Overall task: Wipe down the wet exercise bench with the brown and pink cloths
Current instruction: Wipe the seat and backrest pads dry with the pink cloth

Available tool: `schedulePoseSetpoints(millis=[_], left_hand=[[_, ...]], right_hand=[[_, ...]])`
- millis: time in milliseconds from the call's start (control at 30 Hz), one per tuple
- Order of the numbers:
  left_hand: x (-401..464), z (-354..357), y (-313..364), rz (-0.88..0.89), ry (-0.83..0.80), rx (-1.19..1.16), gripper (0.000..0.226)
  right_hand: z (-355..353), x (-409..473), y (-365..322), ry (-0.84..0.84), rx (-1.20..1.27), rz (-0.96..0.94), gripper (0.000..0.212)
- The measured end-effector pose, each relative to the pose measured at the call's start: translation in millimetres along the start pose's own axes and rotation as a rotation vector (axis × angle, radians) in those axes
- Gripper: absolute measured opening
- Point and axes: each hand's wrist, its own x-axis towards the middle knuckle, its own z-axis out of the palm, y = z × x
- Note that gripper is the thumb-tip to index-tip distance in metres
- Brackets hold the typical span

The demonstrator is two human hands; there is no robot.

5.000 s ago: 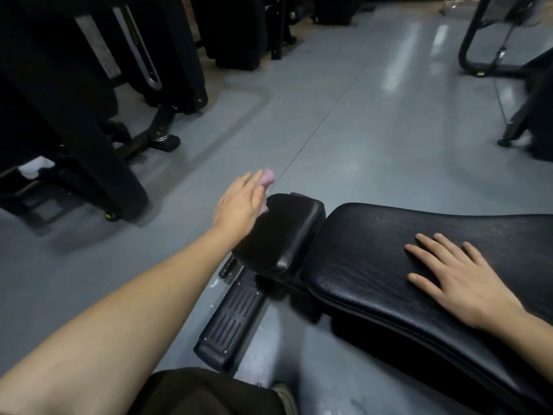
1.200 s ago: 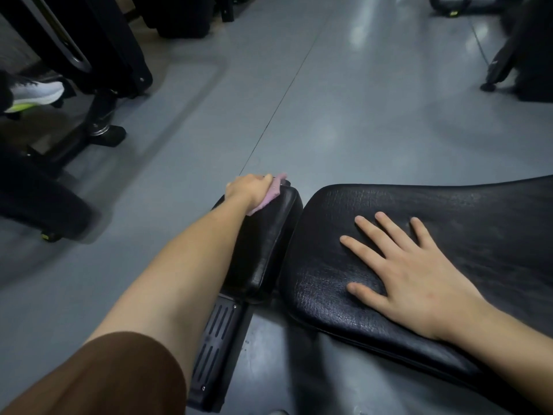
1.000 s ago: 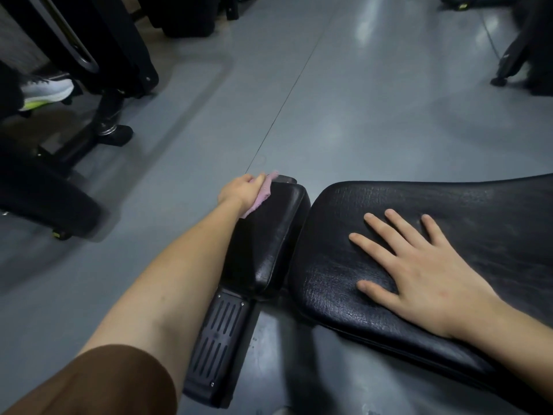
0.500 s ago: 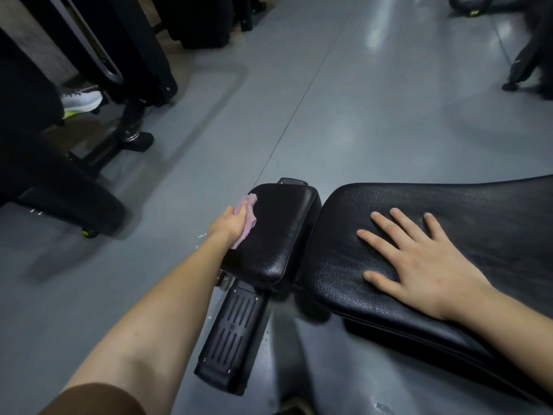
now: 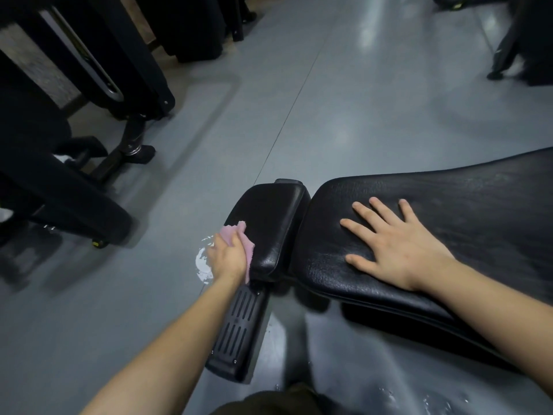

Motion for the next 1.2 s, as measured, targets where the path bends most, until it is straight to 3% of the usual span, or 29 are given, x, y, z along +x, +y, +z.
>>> schedulePoseSetpoints(millis=[167,367,500,600,767,867,1033,1200], left_hand=[[-52,23,-16,0.299,0.135,-0.211,0.053],[-48,25,-29,0.938,0.23,0.157,0.052],[-22,12,-26,1.339,0.147,0.371,0.057],[-14,5,-17,1.472,0.041,0.442,0.058],[-11,-5,6,1.375,-0.322,0.608,0.078],[-13,-8,15,1.259,-0.424,0.606,0.079],[-8,10,52,0.973,-0.428,0.522,0.081],[7,27,80,0.869,-0.344,0.527,0.08]], right_hand=[[0,1,0,-0.003,-0.009,-0.001,0.091],[2,2,-1,0.01,-0.008,-0.006,0.087],[3,2,1,0.009,-0.011,-0.007,0.088],[2,2,-1,0.012,-0.02,-0.006,0.089],[1,1,0,0.003,-0.018,0.0,0.088],[1,1,-1,-0.001,-0.023,0.003,0.088],[0,1,-1,-0.006,-0.017,0.005,0.09],[0,0,-1,-0.001,-0.02,0.002,0.09]])
